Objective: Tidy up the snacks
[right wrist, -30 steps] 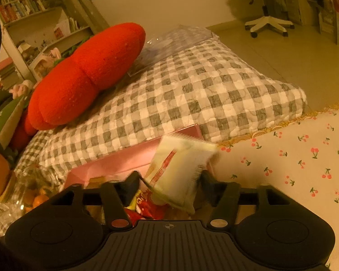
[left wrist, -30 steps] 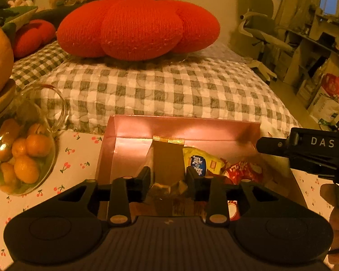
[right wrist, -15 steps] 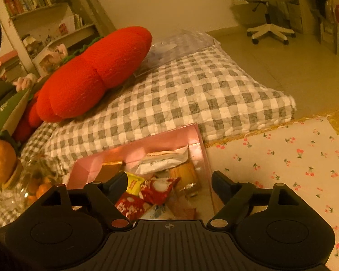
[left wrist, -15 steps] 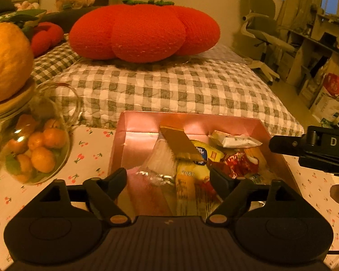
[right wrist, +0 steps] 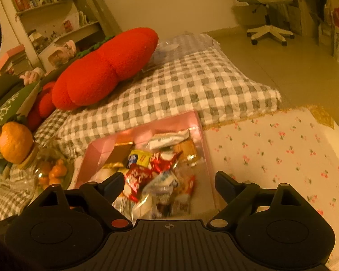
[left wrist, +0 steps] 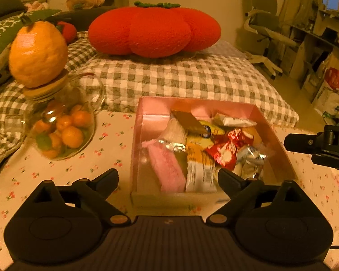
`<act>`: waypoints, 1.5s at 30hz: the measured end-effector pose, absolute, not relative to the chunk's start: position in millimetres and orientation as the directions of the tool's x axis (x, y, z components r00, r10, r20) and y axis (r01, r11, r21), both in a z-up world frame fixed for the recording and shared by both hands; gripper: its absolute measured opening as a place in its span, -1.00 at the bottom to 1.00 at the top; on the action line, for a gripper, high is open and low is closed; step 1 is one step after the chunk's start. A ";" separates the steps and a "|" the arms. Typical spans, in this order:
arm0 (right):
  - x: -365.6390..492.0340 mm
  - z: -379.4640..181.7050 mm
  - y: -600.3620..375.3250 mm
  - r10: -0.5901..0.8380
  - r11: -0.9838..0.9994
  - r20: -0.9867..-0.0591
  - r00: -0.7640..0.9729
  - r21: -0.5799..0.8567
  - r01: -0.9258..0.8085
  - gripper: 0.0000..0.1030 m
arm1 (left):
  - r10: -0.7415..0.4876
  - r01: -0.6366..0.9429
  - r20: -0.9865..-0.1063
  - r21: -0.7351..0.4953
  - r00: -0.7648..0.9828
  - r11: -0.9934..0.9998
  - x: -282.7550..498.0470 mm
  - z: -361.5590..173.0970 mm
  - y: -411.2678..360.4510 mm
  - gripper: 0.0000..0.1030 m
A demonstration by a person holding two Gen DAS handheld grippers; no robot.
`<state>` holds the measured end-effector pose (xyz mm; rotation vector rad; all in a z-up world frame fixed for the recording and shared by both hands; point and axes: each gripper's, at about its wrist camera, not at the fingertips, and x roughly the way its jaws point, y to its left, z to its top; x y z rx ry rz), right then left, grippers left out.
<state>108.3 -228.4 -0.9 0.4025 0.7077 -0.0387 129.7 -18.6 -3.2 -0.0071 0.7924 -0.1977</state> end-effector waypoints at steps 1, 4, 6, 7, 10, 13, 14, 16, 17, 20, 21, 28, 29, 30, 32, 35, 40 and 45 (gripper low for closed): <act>104.7 -1.0 -229.0 0.101 0.921 -0.642 0.760 0.349 0.173 0.73 | -0.179 0.175 -0.709 -0.080 0.683 0.981 126.1 -3.2 -17.3 0.85; 92.8 -2.0 -230.4 0.095 0.915 -0.649 0.755 0.355 0.190 0.74 | -0.177 0.174 -0.718 -0.078 0.673 0.982 115.4 -4.6 -13.8 0.88; 84.4 -3.5 -229.2 0.089 0.914 -0.658 0.748 0.352 0.201 0.74 | -0.165 0.169 -0.725 -0.067 0.669 0.983 107.6 -6.1 -12.6 0.89; 80.6 -4.7 -228.0 0.087 0.916 -0.665 0.741 0.346 0.203 0.74 | -0.158 0.168 -0.728 -0.060 0.667 0.984 103.5 -7.1 -11.9 0.90; 67.8 -8.4 -220.6 0.079 0.926 -0.683 0.726 0.320 0.200 0.74 | -0.146 0.161 -0.737 -0.051 0.660 0.986 90.3 -9.4 -9.9 0.91; 52.4 -12.5 -211.6 0.092 0.931 -0.686 0.722 0.316 0.181 0.74 | -0.135 0.146 -0.752 -0.053 0.646 0.988 80.5 -12.0 -6.8 0.91; 48.2 -13.8 -209.2 0.099 0.931 -0.686 0.720 0.319 0.175 0.74 | -0.135 0.137 -0.756 -0.060 0.641 0.989 76.9 -11.9 -4.9 0.91; 39.7 -16.4 -203.6 0.110 0.935 -0.690 0.716 0.316 0.161 0.74 | -0.140 0.127 -0.755 -0.076 0.641 0.989 69.1 -10.9 -2.0 0.94; 35.5 -17.3 -200.7 0.111 0.939 -0.691 0.715 0.308 0.152 0.74 | -0.135 0.120 -0.754 -0.075 0.643 0.990 65.8 -10.2 -1.3 0.96; 26.4 -18.9 -191.6 0.089 0.958 -0.701 0.708 0.254 0.132 0.74 | -0.121 0.114 -0.751 -0.061 0.649 0.992 59.6 -7.4 -0.6 0.99; 24.0 -18.2 -188.4 0.074 0.965 -0.707 0.704 0.229 0.129 0.74 | -0.118 0.118 -0.750 -0.054 0.651 0.992 57.4 -6.3 -0.7 0.99; 8.5 -7.5 -174.2 0.043 0.978 -0.727 0.685 0.172 0.121 0.81 | -0.080 0.098 -0.764 -0.022 0.640 0.995 43.5 4.6 -0.6 0.99; 6.7 -5.0 -171.6 0.041 0.979 -0.723 0.689 0.166 0.115 0.82 | -0.079 0.102 -0.759 -0.016 0.646 0.995 41.4 7.3 -2.1 0.99; 6.1 -3.4 -169.7 0.037 0.981 -0.723 0.690 0.158 0.112 0.82 | -0.074 0.103 -0.750 -0.008 0.657 0.995 38.8 10.3 -3.2 0.99; 4.7 0.1 -165.6 0.026 0.985 -0.718 0.695 0.136 0.104 0.82 | -0.058 0.101 -0.744 0.013 0.666 0.995 35.4 14.0 -5.7 0.99; 2.4 4.1 -160.6 0.005 0.990 -0.707 0.707 0.106 0.098 0.83 | -0.047 0.093 -0.753 0.018 0.656 0.996 33.7 15.6 -7.4 0.99; 3.1 7.3 -162.7 0.009 0.988 -0.710 0.704 0.117 0.106 0.83 | -0.016 0.065 -0.764 0.033 0.646 0.997 33.0 13.4 -8.3 0.99; 2.1 8.8 -163.4 -0.012 0.989 -0.701 0.713 0.095 0.110 0.83 | 0.003 0.042 -0.763 0.040 0.647 0.998 31.3 14.7 -6.2 0.99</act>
